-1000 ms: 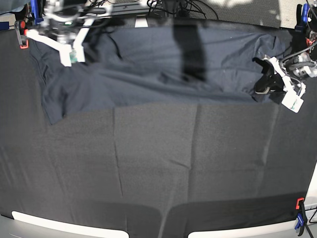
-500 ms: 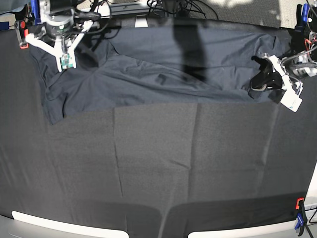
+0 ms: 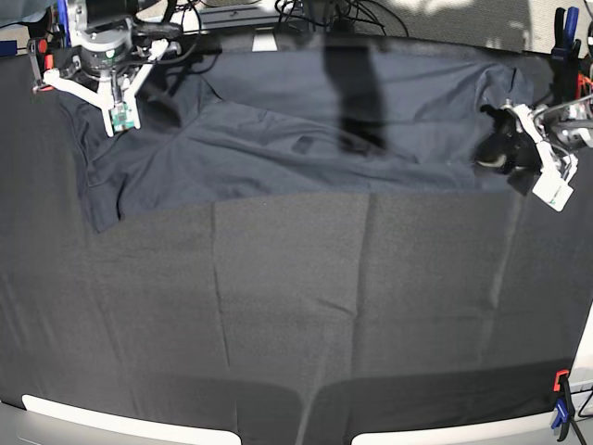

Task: Layout the t-shirt on the table in an organized manner, then fold the t-shirt properly
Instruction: 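Grasp the shirt corner with the left gripper and lift it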

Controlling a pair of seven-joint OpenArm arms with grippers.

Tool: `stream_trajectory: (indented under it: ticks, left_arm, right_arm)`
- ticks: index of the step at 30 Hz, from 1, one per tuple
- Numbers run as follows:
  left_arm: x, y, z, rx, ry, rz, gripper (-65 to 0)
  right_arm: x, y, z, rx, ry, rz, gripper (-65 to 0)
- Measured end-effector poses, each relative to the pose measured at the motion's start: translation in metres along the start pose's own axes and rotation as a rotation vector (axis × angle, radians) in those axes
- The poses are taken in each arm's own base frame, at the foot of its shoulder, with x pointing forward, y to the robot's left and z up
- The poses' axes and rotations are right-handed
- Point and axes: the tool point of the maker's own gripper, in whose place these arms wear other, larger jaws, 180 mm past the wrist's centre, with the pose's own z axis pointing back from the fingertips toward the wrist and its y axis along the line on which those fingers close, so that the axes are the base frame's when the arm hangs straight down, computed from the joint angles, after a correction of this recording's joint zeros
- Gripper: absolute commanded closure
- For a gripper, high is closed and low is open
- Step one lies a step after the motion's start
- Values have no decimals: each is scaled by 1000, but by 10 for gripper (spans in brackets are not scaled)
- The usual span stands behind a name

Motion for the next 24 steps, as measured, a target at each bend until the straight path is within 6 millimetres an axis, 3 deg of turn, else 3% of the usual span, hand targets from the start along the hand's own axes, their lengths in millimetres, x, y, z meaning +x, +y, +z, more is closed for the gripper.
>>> stream_trajectory:
  ticks: [11,18,24]
  left_arm:
    - [0,0,-1,1,-4,0,-192]
    - [-8,-5,-20,58,-30,-24,-192]
    - [-1,-1,-18,64,-45,-39,-191]
  right_arm:
    - [0,1,0,6,-1,-4,0]
    - [0,1,0,7,0,-4,0]
    - [0,1,0,6,-1,-4,0]
